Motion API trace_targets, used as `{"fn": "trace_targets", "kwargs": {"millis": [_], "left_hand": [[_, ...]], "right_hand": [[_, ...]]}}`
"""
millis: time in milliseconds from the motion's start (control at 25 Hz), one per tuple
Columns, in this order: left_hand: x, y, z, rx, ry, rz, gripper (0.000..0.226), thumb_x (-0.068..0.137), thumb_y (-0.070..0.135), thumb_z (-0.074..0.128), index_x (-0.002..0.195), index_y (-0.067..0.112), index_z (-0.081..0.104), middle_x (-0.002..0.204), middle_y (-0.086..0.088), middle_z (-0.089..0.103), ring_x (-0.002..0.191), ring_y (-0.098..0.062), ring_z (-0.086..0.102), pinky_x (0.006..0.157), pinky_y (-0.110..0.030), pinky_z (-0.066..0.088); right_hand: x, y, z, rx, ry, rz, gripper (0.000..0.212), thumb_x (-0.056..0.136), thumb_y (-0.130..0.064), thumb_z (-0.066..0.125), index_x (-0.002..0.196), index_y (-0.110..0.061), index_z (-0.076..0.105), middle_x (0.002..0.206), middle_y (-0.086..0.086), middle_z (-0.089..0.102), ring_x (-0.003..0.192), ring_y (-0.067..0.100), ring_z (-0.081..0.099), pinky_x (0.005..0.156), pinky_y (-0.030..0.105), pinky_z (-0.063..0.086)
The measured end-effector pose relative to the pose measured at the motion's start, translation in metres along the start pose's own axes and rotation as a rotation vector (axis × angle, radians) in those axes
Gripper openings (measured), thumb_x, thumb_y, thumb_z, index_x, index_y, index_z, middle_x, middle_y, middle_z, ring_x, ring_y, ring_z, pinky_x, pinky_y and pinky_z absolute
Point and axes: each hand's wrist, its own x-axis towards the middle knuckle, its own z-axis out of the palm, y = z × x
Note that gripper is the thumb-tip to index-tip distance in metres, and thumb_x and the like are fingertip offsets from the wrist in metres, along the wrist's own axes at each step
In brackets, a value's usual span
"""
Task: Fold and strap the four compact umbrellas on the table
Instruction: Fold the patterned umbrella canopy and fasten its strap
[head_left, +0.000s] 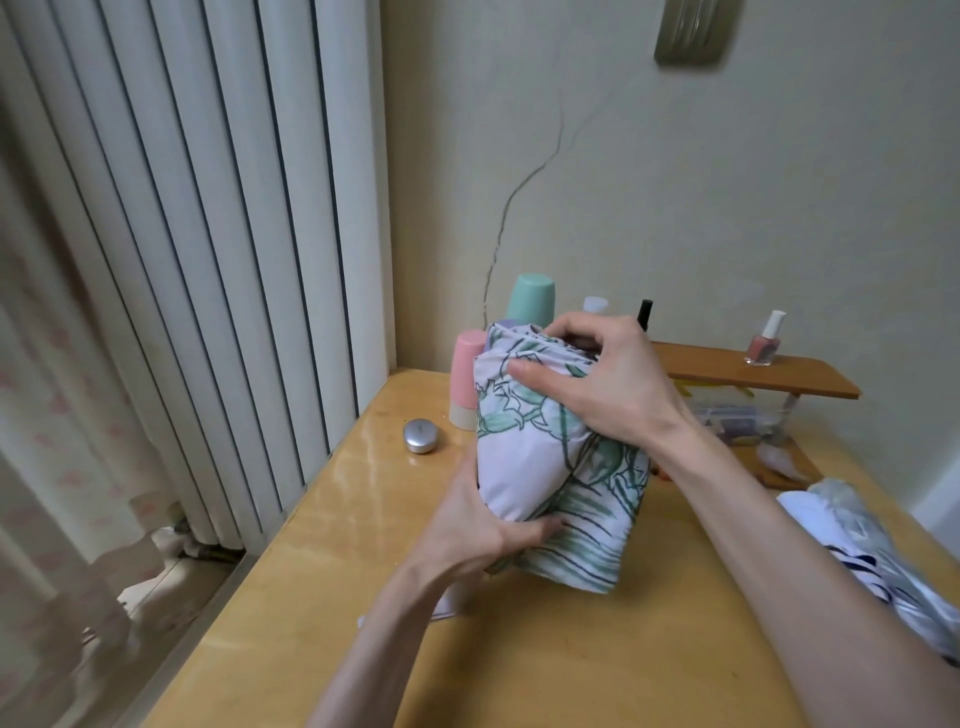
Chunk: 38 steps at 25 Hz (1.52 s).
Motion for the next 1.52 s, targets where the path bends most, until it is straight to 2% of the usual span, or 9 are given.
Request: {"fn": "trace_targets", "kwargs": {"millis": [160, 280, 520, 680, 800, 880, 1040, 1280, 1520], "left_hand": [[-0.002, -0.006, 0.009, -0.061, 0.071, -0.072, 0.084, 0.061, 0.015, 0.089, 0.138, 0.026, 0.056, 0.121, 0.011, 0.076, 0.115, -0.011, 0.072, 0.089, -0.026, 0.058], [0.0, -0.005, 0.017, -0.079, 0.16, -0.055, 0.086, 0.065, 0.011, 0.083, 0.142, 0.032, 0.053, 0.126, 0.013, 0.074, 0.118, -0.013, 0.071, 0.092, -0.034, 0.059], [-0.003, -0.001, 0.02, 0.064, 0.28, 0.004, 0.103, 0.061, 0.023, 0.083, 0.152, 0.039, 0.038, 0.125, 0.03, 0.068, 0.117, -0.001, 0.067, 0.098, -0.037, 0.059], [-0.005, 0.002, 0.027, 0.168, 0.342, -0.001, 0.101, 0.063, 0.022, 0.082, 0.15, 0.04, 0.034, 0.108, 0.045, 0.062, 0.102, -0.016, 0.07, 0.084, -0.042, 0.062], [-0.005, 0.0, 0.027, 0.192, 0.372, -0.014, 0.098, 0.06, 0.027, 0.078, 0.149, 0.038, 0.036, 0.105, 0.027, 0.069, 0.096, -0.023, 0.071, 0.077, -0.043, 0.061], [-0.004, 0.0, 0.025, 0.224, 0.389, -0.03, 0.098, 0.059, 0.031, 0.076, 0.148, 0.036, 0.036, 0.1, 0.015, 0.071, 0.093, -0.027, 0.07, 0.075, -0.044, 0.06], [-0.005, 0.001, 0.025, 0.256, 0.391, -0.041, 0.098, 0.06, 0.034, 0.073, 0.149, 0.036, 0.032, 0.093, 0.008, 0.072, 0.084, -0.032, 0.069, 0.069, -0.045, 0.059], [-0.006, 0.001, 0.024, 0.275, 0.4, -0.043, 0.097, 0.06, 0.035, 0.07, 0.149, 0.032, 0.032, 0.088, 0.007, 0.07, 0.079, -0.033, 0.067, 0.066, -0.046, 0.058], [-0.003, -0.002, 0.021, 0.238, 0.401, -0.049, 0.098, 0.059, 0.035, 0.071, 0.148, 0.035, 0.029, 0.09, 0.004, 0.071, 0.082, -0.033, 0.07, 0.067, -0.045, 0.059]], "right_hand": [[-0.001, 0.004, -0.004, -0.042, -0.07, -0.052, 0.039, 0.084, -0.046, 0.086, 0.11, -0.033, 0.061, 0.095, -0.008, 0.073, 0.089, 0.015, 0.069, 0.084, 0.04, 0.056], [0.002, 0.002, -0.007, -0.264, -0.053, -0.242, 0.031, 0.085, -0.047, 0.08, 0.111, -0.036, 0.067, 0.113, -0.009, 0.055, 0.114, 0.015, 0.051, 0.103, 0.043, 0.043], [0.017, -0.021, 0.002, -0.574, -0.143, -0.185, 0.058, 0.079, -0.083, 0.055, 0.084, -0.031, 0.081, 0.106, -0.007, 0.052, 0.118, 0.016, 0.037, 0.092, 0.033, 0.021], [0.022, -0.04, 0.007, -0.429, -0.252, -0.007, 0.035, 0.099, -0.052, 0.064, 0.084, -0.027, 0.083, 0.118, -0.004, 0.057, 0.125, 0.02, 0.036, 0.092, 0.029, 0.02], [0.027, -0.042, 0.003, -0.42, -0.262, 0.123, 0.037, 0.101, -0.046, 0.065, 0.069, -0.033, 0.079, 0.088, -0.007, 0.058, 0.112, 0.026, 0.04, 0.09, 0.032, 0.026], [0.031, -0.04, 0.001, -0.509, -0.23, 0.18, 0.037, 0.102, -0.05, 0.061, 0.087, -0.026, 0.084, 0.078, -0.015, 0.048, 0.115, 0.028, 0.04, 0.09, 0.034, 0.025], [0.033, -0.045, -0.002, -0.608, -0.306, 0.18, 0.031, 0.088, -0.063, 0.073, 0.09, -0.035, 0.084, 0.084, -0.014, 0.055, 0.113, 0.024, 0.036, 0.089, 0.037, 0.026], [0.025, -0.045, 0.01, -0.599, -0.359, 0.036, 0.013, 0.086, -0.049, 0.082, 0.092, -0.038, 0.082, 0.119, -0.002, 0.055, 0.124, 0.024, 0.033, 0.097, 0.037, 0.024], [0.017, -0.037, 0.015, -0.606, -0.28, -0.078, 0.021, 0.077, -0.056, 0.085, 0.092, -0.041, 0.083, 0.128, -0.012, 0.047, 0.124, 0.019, 0.033, 0.095, 0.034, 0.02]]}}
